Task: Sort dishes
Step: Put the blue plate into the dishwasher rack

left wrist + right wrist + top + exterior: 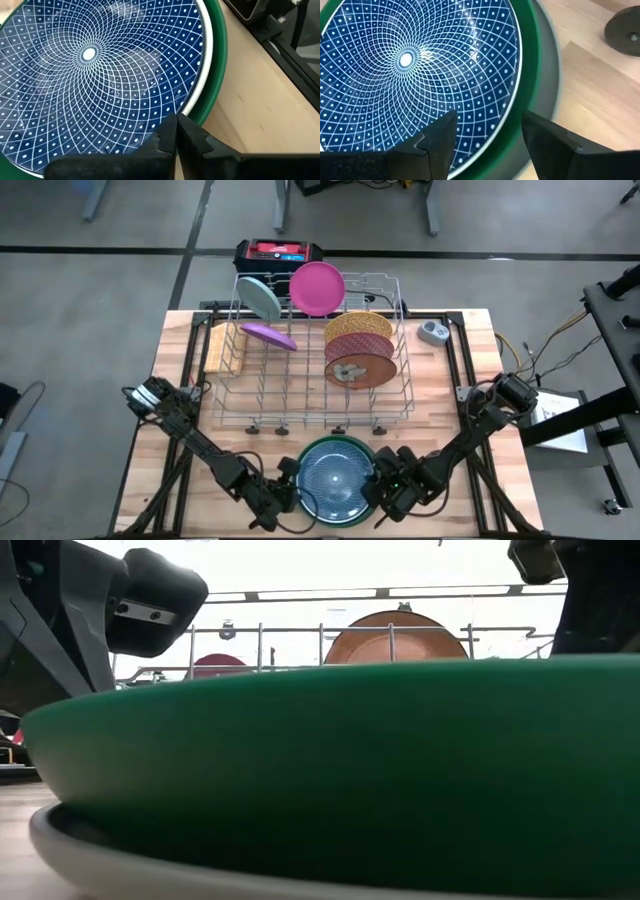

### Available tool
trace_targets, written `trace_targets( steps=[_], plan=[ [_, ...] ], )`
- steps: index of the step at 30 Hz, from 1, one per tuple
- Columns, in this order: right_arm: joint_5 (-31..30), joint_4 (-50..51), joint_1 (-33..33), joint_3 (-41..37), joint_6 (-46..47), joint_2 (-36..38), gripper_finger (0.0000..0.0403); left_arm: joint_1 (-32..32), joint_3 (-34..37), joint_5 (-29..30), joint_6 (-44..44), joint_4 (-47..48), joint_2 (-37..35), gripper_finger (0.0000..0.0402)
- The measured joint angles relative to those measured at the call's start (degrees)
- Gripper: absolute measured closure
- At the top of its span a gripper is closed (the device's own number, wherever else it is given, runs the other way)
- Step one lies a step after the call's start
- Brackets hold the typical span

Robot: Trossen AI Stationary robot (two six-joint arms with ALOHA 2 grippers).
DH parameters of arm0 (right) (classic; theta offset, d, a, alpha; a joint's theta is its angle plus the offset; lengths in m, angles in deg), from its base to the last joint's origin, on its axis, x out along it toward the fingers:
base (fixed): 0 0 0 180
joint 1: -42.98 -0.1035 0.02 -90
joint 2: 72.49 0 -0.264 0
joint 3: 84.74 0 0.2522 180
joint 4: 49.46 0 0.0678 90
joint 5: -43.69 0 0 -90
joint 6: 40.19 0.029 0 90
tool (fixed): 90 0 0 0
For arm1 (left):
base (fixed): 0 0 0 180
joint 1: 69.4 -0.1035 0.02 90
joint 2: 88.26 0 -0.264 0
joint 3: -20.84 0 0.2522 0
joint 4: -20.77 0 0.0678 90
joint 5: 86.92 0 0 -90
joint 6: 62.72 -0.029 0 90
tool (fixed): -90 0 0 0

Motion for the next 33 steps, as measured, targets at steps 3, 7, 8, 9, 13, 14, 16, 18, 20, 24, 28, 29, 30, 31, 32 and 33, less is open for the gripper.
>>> trace_targets(
  steps=[3,7,8,9,13,14,16,18,20,24,28,29,30,31,32,33],
  plan=[
    [0.0,-2.7,0.1,-1.2,-0.4,0.0,0.0188,-0.3,0.9,0.0,0.0,-2.2,0.0,0.0401],
    [-0.4,-6.2,0.1,-3.0,-1.1,0.1,0.0184,-0.5,2.5,0.0,-0.1,-5.6,0.0,0.0401],
    [-0.6,-6.9,0.1,-3.4,-1.1,0.1,0.0183,-0.6,3.1,0.0,-0.1,-6.9,0.0,0.0401],
    [-1.0,-7.5,0.1,-3.7,-1.1,0.1,0.0183,-0.6,3.7,-0.1,-0.1,-8.2,0.0,0.0401],
    [-2.5,-8.8,0.2,-4.6,-1.0,0.2,0.0187,-0.7,4.5,-0.5,-0.2,-10.9,0.0,0.0402],
    [-2.8,-8.9,0.2,-4.8,-1.0,0.2,0.0188,-0.7,4.5,-0.5,-0.3,-11.0,0.0,0.0402],
    [-2.9,-8.7,0.2,-4.8,-0.5,0.3,0.0191,-0.7,4.5,-0.5,-0.3,-11.1,0.0,0.0402],
    [-2.8,-8.6,0.2,-4.8,-0.5,0.4,0.0192,-0.7,4.3,-0.5,-0.3,-10.7,-0.2,0.0402],
    [-2.7,-8.6,0.2,-4.8,-0.5,0.4,0.0192,-0.6,3.6,-0.5,-0.7,-9.7,-0.5,0.0402],
    [-2.5,-8.8,0.2,-4.8,-0.5,0.5,0.0187,-0.5,1.7,-0.1,-1.2,-5.2,-2.2,0.0401],
    [-2.5,-8.8,0.2,-4.8,-0.8,0.6,0.0186,-0.5,1.2,-0.5,-1.3,-2.2,-3.0,0.0402],
    [-2.5,-8.8,0.2,-4.8,-0.9,0.6,0.0187,-0.6,1.3,-0.6,-1.2,-1.5,-2.8,0.0402],
    [-2.5,-8.8,0.2,-4.8,-0.9,0.6,0.0188,-0.8,1.3,-0.6,-0.8,-0.8,-2.5,0.0401],
    [-2.5,-8.8,0.2,-4.8,-0.9,0.6,0.0189,-0.9,1.3,-0.5,-0.4,-0.2,-2.2,0.0401],
    [-2.5,-8.8,0.2,-4.8,-0.9,0.6,0.0191,-1.0,1.5,-0.5,-0.1,0.0,-1.8,0.0402],
    [-2.5,-8.8,0.2,-4.8,-0.9,0.7,0.0192,-1.0,1.7,-0.4,0.3,-0.2,-1.3,0.0401]
  ],
)
